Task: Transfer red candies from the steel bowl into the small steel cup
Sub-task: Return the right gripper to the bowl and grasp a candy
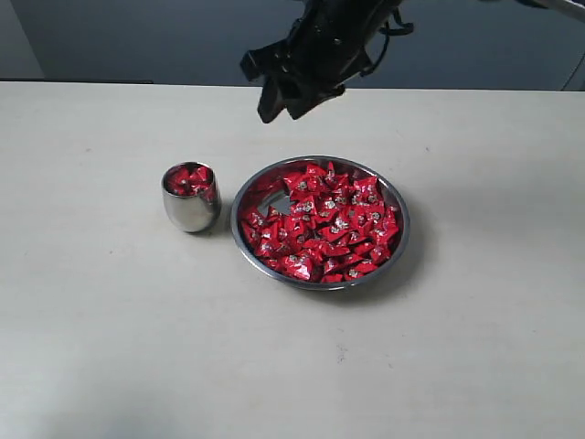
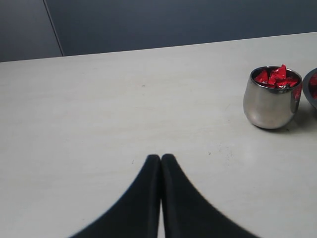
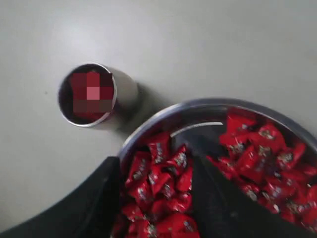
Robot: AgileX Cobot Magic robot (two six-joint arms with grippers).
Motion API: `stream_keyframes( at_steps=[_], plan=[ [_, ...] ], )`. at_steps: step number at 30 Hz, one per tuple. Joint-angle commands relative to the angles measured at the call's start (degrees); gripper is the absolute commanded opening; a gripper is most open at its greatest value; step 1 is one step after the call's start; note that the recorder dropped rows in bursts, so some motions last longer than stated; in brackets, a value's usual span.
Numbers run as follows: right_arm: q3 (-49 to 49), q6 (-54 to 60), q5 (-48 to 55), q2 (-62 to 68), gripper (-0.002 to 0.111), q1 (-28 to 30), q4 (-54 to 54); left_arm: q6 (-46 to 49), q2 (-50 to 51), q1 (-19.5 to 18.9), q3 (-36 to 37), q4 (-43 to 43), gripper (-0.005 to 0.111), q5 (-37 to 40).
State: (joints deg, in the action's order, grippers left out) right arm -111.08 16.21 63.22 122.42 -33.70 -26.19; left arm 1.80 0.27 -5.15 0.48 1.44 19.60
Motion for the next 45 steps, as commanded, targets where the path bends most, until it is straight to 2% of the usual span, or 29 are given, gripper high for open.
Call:
stream_keyframes(
  at_steps=[1,9,16,24,31,37,45],
  plan=[
    [6.7,-0.3,0.6,-1.6,0.045,1.7,2.9,-0.1,-0.3,0.1,-0.5,0.1,0.0,-0.3],
    [16.0,-0.9,-8.2,-1.6,0.045,1.6,3.9,-0.1,-0.3,0.1,-0.5,0.1,0.0,-0.3],
    [16.1,-2.7,-9.2,1.6,0.045,1.6,3.3,-0.1,-0.3,0.1,-0.5,0.1,0.0,-0.3],
    [16.0,-2.9,-9.9,5.6,0.045,1.6,-3.5,-0.1,-0.3,0.1,-0.5,0.1,0.0,-0.3],
    [16.0,-3.3,-12.3,7.3,0.045,1.6,-3.4,-0.1,-0.3,0.1,-0.5,0.1,0.0,-0.3],
    [16.0,-7.9,-15.3,7.3,0.045,1.6,0.6,-0.1,-0.3,0.1,-0.5,0.1,0.0,-0.3],
    [16.0,-7.8,-16.1,8.6,0.045,1.6,-4.4,-0.1,-0.3,0.1,-0.5,0.1,0.0,-0.3]
  ],
)
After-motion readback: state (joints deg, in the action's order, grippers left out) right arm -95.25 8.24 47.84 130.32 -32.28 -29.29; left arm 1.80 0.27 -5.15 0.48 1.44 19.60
